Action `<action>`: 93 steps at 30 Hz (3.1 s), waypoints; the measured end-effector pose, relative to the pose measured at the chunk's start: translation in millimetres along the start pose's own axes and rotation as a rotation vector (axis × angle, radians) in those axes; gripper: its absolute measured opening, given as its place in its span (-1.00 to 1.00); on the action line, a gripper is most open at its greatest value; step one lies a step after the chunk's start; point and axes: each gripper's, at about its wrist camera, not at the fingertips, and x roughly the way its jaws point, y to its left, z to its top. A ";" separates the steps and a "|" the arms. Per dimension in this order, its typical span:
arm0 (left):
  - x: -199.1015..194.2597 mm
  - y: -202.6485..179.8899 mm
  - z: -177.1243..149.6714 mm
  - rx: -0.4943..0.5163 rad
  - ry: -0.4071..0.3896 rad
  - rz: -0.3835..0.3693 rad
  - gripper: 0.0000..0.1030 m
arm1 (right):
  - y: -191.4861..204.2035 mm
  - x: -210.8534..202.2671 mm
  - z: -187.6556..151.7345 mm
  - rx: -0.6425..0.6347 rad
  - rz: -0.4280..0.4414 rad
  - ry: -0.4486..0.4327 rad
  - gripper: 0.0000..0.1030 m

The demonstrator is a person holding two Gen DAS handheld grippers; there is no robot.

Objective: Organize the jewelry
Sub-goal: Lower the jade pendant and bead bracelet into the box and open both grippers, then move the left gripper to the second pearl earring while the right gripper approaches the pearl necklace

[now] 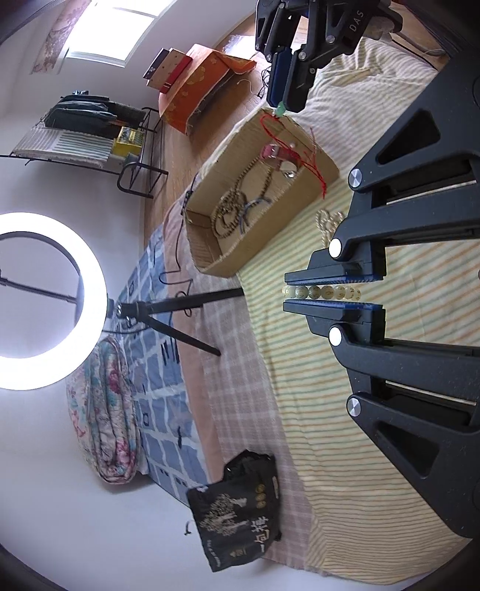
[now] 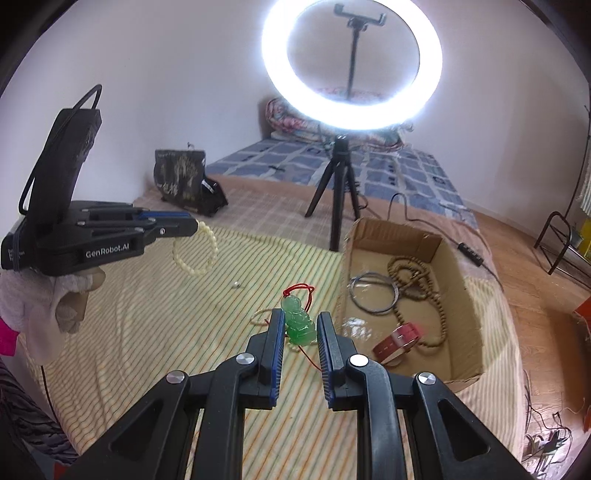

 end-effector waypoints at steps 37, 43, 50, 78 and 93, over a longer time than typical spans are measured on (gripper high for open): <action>107.7 -92.1 94.2 0.075 -0.044 -0.080 -0.90 | -120.7 30.2 1.8 0.160 -0.098 0.020 -0.69; 123.4 -97.2 91.1 0.074 -0.023 -0.080 -0.90 | -132.2 43.5 -5.6 0.185 -0.091 0.049 -0.69; 133.4 -100.7 90.1 0.079 0.002 -0.084 -0.90 | -130.2 50.7 -8.1 0.179 -0.086 0.066 -0.67; 91.8 -80.9 88.3 0.041 -0.020 -0.064 -0.34 | -108.1 25.0 -8.7 0.167 -0.122 0.012 0.37; 37.5 -11.3 61.1 0.011 -0.054 -0.023 0.10 | -46.6 7.4 -9.9 0.089 -0.052 -0.014 0.53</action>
